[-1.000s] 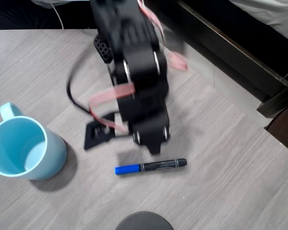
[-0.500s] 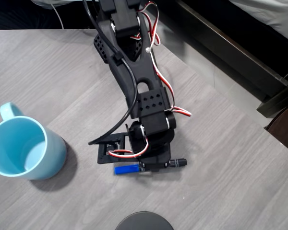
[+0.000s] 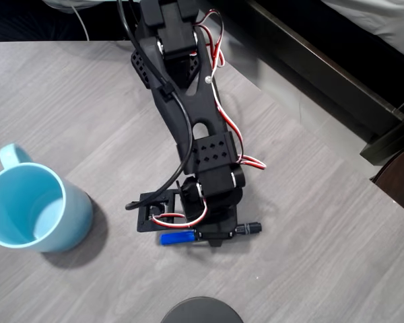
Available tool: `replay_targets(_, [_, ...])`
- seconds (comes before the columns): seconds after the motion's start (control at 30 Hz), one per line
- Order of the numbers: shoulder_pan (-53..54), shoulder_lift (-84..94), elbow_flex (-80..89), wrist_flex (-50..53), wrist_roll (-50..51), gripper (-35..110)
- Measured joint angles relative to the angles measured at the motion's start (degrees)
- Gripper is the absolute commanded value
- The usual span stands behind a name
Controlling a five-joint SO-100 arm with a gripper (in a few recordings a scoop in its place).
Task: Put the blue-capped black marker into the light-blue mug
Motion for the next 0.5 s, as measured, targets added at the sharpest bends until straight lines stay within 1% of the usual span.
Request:
replay_targets(0.33, [2.3, 2.4, -0.1, 0.5, 0.2, 0])
replay_targets(0.5, [5.1, 10.3, -3.5, 5.4, 1.8, 0])
